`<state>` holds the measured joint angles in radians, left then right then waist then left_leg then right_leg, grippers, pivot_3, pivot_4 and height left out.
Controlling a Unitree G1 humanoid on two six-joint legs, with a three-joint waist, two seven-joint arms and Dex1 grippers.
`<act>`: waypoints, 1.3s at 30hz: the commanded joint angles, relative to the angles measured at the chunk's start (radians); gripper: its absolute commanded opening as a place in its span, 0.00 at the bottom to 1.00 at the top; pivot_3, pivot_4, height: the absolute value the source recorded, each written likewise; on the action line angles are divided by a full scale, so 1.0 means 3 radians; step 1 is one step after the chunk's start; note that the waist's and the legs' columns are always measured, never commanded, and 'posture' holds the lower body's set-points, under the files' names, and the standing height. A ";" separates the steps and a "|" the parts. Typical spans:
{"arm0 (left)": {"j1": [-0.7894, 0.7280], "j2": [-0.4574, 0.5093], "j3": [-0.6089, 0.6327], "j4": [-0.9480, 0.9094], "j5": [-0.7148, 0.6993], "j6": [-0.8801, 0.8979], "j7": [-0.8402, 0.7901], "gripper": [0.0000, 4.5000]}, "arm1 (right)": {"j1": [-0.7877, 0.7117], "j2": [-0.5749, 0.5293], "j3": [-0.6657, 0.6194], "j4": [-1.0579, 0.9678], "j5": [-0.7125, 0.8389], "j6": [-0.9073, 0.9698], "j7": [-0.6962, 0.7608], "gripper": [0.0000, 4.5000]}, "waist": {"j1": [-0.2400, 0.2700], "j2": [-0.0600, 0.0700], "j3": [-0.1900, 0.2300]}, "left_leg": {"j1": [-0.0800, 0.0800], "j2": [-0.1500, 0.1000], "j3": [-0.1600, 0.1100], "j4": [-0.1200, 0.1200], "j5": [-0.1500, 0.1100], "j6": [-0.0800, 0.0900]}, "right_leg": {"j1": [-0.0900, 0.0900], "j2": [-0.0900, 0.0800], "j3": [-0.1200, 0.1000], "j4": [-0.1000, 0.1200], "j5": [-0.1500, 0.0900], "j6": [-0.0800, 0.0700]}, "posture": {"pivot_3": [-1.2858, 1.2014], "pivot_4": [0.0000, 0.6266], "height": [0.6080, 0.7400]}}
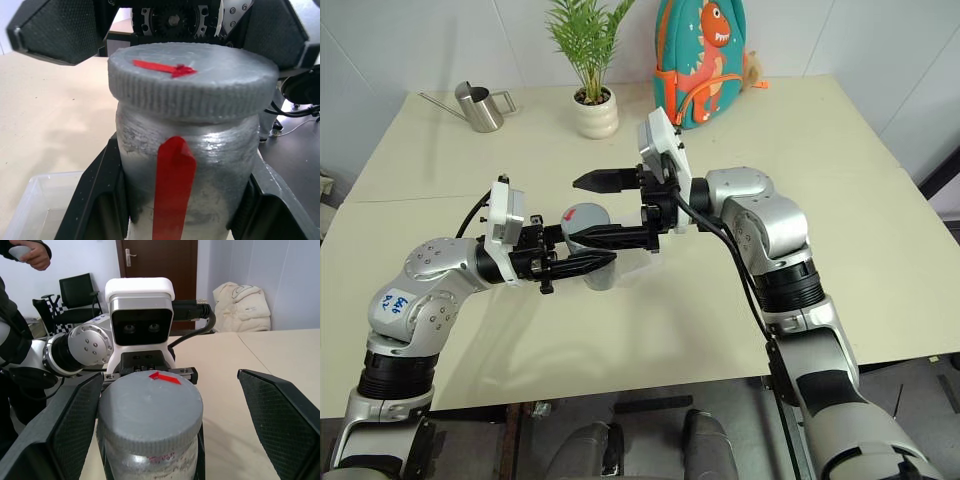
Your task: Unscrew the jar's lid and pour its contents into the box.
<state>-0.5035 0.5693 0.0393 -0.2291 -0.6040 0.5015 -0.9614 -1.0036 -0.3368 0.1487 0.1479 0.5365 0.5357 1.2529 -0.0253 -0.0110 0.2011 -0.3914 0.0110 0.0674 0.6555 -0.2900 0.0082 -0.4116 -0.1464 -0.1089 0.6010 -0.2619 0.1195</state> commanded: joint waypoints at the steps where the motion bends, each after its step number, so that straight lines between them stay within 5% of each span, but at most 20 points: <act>1: -0.0013 0.0013 0.0063 -0.0137 -0.0052 -0.0067 -0.0019 0.44 | -0.0043 0.0042 -0.0012 -0.0173 0.0061 0.0031 0.0002 1.00 | 0.0000 0.0000 0.0000 | 0.0000 0.0000 0.0000 0.0000 0.0000 0.0000 | 0.0000 0.0000 0.0000 0.0000 0.0000 0.0000 | 0.52 0.24 1.00; 8: -0.0021 0.0008 0.0064 -0.0125 -0.0041 -0.0081 -0.0012 0.44 | -0.0022 0.0059 0.0018 -0.0218 0.0052 0.0077 0.0032 1.00 | 0.0000 0.0000 0.0000 | 0.0000 0.0000 0.0000 0.0000 0.0000 0.0000 | 0.0000 0.0000 0.0000 0.0000 0.0000 0.0000 | 0.52 0.24 1.00; 11: -0.0012 0.0006 0.0067 -0.0128 -0.0040 -0.0086 -0.0005 0.44 | -0.0020 0.0058 0.0015 -0.0225 0.0057 0.0087 0.0041 0.86 | 0.0000 0.0000 0.0000 | 0.0000 0.0000 0.0000 0.0000 0.0000 0.0000 | 0.0000 0.0000 0.0000 0.0000 0.0000 0.0000 | 0.52 0.24 1.00; 15: -0.0015 0.0006 0.0066 -0.0124 -0.0040 -0.0091 0.0000 0.44 | -0.0008 0.0061 0.0017 -0.0251 0.0065 0.0109 0.0057 0.57 | 0.0000 0.0000 0.0000 | 0.0000 0.0000 0.0000 0.0000 -0.0001 0.0000 | 0.0000 0.0000 0.0000 0.0000 0.0000 0.0000 | 0.52 0.24 1.00; 26: -0.0002 0.0027 0.0077 -0.0118 -0.0045 -0.0097 -0.0014 0.44 | -0.0243 0.0174 -0.0725 -0.0090 0.0872 0.0903 -0.0447 0.56 | 0.0000 0.0000 0.0000 | 0.0000 0.0001 -0.0003 0.0001 -0.0001 0.0000 | 0.0000 0.0000 0.0000 0.0001 0.0000 0.0000 | 0.52 0.24 1.00; 32: 0.0034 0.0075 0.0135 -0.0122 -0.0069 -0.0084 -0.0032 0.44 | 0.0104 -0.0210 -0.0588 0.0254 0.0179 0.0184 -0.0449 0.56 | 0.0016 -0.0005 -0.0003 | 0.0000 0.0000 0.0001 0.0001 -0.0004 0.0002 | 0.0001 -0.0001 0.0000 -0.0002 0.0000 0.0000 | 0.52 0.24 1.00; 39: 0.0051 0.0187 0.0262 -0.0040 -0.0114 -0.0047 -0.0065 0.44 | 0.0411 -0.0290 -0.0638 0.1663 -0.0595 -0.1220 -0.0764 0.56 | -0.0011 -0.0004 -0.0002 | 0.0000 -0.0002 0.0009 0.0001 -0.0005 0.0004 | 0.0000 0.0000 0.0002 -0.0003 0.0000 0.0000 | 0.52 0.24 1.00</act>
<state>-0.4889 0.6104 0.0878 -0.2248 -0.6152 0.4897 -0.9734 -0.8750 -0.4243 -0.0093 0.6017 0.3877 0.2800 1.0510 -0.0286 -0.0123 0.2004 -0.3914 0.0106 0.0707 0.6557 -0.2916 0.0093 -0.4117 -0.1465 -0.1080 0.5999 -0.2618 0.1195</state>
